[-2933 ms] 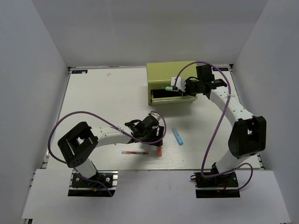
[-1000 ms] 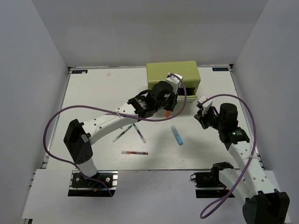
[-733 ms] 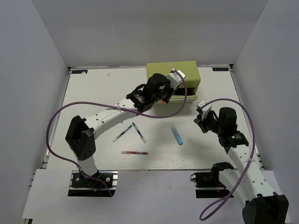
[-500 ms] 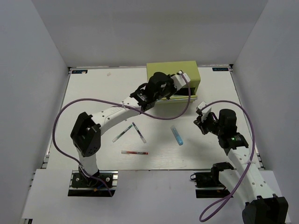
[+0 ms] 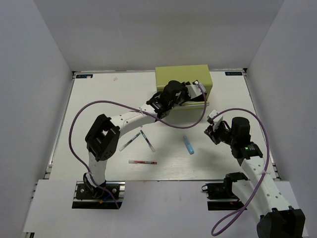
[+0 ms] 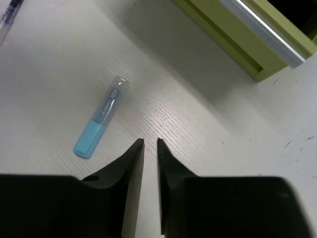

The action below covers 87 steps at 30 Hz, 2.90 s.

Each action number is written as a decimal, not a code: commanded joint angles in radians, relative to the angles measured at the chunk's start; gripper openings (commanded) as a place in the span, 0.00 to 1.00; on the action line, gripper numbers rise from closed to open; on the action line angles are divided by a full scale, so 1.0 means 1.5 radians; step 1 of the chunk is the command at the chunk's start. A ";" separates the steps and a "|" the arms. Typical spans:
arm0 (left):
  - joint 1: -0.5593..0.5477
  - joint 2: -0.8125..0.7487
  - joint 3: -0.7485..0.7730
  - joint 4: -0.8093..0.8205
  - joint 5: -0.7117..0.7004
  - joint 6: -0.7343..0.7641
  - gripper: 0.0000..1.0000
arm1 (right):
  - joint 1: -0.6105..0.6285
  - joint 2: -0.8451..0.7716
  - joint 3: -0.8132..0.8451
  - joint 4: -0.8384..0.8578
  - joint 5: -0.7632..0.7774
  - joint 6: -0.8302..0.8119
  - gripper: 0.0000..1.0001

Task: Sort the stationery into containers
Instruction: Place the pen in the drawer, then pick up the pen from the center of the board, then place the pen in the drawer.

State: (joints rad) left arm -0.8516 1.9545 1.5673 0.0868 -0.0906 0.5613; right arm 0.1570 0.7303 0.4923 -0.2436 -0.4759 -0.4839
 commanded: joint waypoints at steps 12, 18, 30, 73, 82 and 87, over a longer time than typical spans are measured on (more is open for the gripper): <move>-0.008 -0.066 -0.034 0.063 -0.030 -0.030 0.77 | 0.004 0.101 0.012 0.027 -0.104 -0.035 0.53; -0.014 -0.140 -0.051 0.063 -0.050 -0.138 0.81 | 0.023 0.158 0.030 0.028 -0.133 -0.036 0.56; 0.000 -0.447 -0.303 -0.177 -0.223 -0.550 0.91 | 0.185 0.297 0.049 0.091 0.043 0.059 0.71; 0.000 -0.413 -0.454 -0.502 -0.225 -0.608 1.00 | 0.240 0.389 0.398 0.144 0.127 -0.229 0.14; 0.006 -0.386 -0.440 -0.514 -0.225 -0.576 1.00 | 0.203 0.520 0.488 0.123 0.111 -0.357 0.22; 0.012 -0.371 -0.434 -0.520 -0.238 -0.570 1.00 | 0.189 0.553 0.519 0.095 0.112 -0.372 0.57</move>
State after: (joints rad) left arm -0.8455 1.3952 0.8795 -0.6827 -0.4301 -0.3145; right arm 0.4515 1.5539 1.2076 -0.0925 -0.3012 -0.9974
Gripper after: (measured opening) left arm 0.995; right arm 0.537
